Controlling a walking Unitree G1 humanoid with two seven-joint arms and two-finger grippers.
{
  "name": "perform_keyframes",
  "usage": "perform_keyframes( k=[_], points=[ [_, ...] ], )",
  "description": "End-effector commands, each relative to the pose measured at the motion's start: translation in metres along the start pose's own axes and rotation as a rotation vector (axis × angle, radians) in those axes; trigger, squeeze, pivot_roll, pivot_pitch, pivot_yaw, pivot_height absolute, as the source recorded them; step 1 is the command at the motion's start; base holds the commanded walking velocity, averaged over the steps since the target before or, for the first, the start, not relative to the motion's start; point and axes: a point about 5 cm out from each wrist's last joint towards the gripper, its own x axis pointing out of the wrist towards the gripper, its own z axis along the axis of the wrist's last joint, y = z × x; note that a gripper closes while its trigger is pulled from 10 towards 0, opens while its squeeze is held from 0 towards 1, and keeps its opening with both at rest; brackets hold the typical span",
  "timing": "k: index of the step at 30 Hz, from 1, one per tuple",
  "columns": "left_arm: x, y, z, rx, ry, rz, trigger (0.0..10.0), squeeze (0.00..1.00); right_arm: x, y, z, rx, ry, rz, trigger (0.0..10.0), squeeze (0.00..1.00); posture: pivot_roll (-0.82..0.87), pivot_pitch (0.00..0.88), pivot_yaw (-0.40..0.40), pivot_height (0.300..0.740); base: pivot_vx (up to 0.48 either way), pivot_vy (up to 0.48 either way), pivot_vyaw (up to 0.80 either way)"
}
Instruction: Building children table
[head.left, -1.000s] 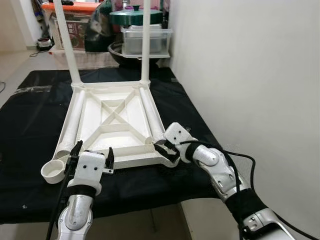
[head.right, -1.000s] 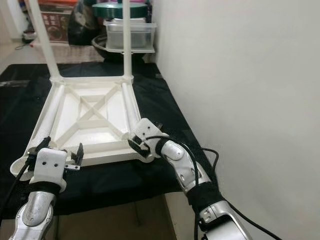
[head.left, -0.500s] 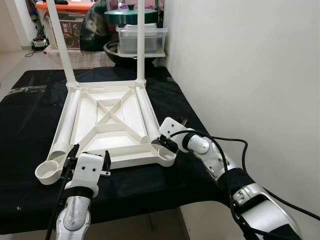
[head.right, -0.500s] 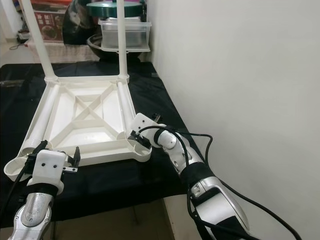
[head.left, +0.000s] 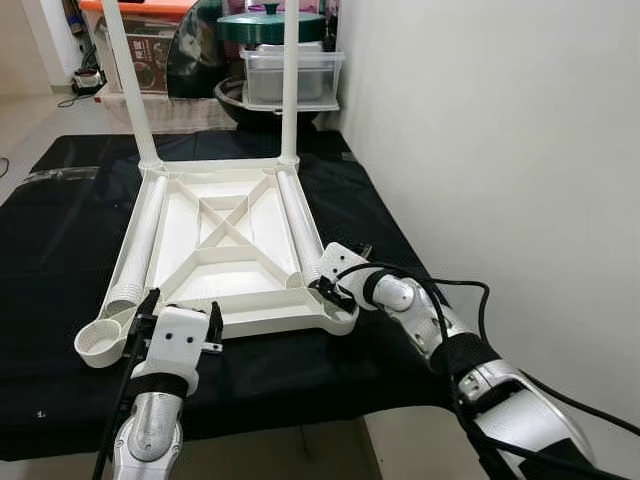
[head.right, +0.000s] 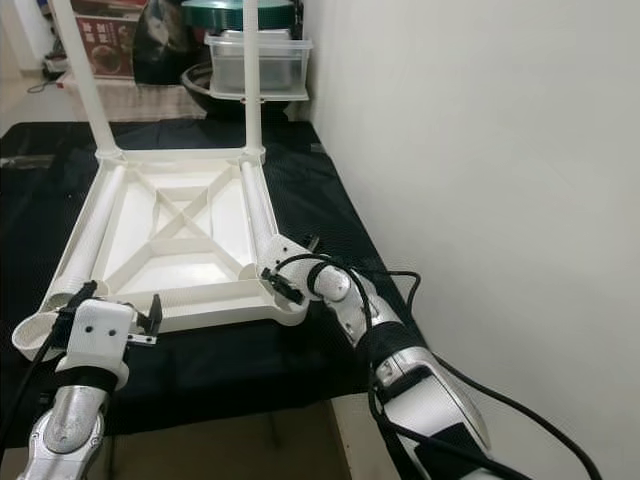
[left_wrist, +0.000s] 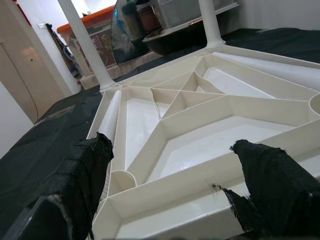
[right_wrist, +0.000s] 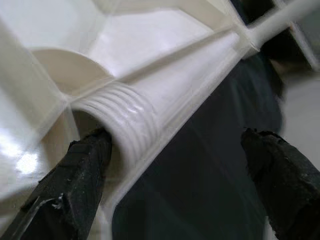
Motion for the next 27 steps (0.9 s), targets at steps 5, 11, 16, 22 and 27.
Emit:
perform_keyframes(
  k=[5,11,16,22,27],
  points=[
    [0.0,-0.001,-0.001,0.005,0.012,-0.005,10.0,0.0,0.003,-0.01,0.001,0.093,0.04,-0.18,10.0,0.0,0.07,0.0,-0.091,0.74,0.0,0.0,0.0],
    [0.0,-0.002,-0.001,0.007,0.01,-0.004,10.0,0.0,0.006,0.003,0.012,0.268,-0.047,-0.253,10.0,0.0,0.07,0.0,-0.092,0.74,0.0,0.0,0.0],
    [0.0,-0.002,-0.001,0.009,0.01,-0.001,10.0,0.0,0.008,0.011,0.018,0.296,-0.094,-0.226,7.8,0.0,0.07,0.0,-0.092,0.74,0.0,0.0,0.0],
    [0.001,-0.002,-0.001,0.015,0.007,0.005,10.0,0.0,0.009,0.019,0.018,0.348,-0.107,-0.211,0.0,0.0,0.08,0.0,-0.099,0.74,0.0,0.0,0.0],
    [0.002,0.0,-0.003,0.025,0.012,0.025,10.0,0.0,0.01,0.019,0.019,0.381,-0.095,-0.253,0.0,0.0,0.09,0.0,-0.106,0.74,0.0,0.0,0.0]
  ],
)
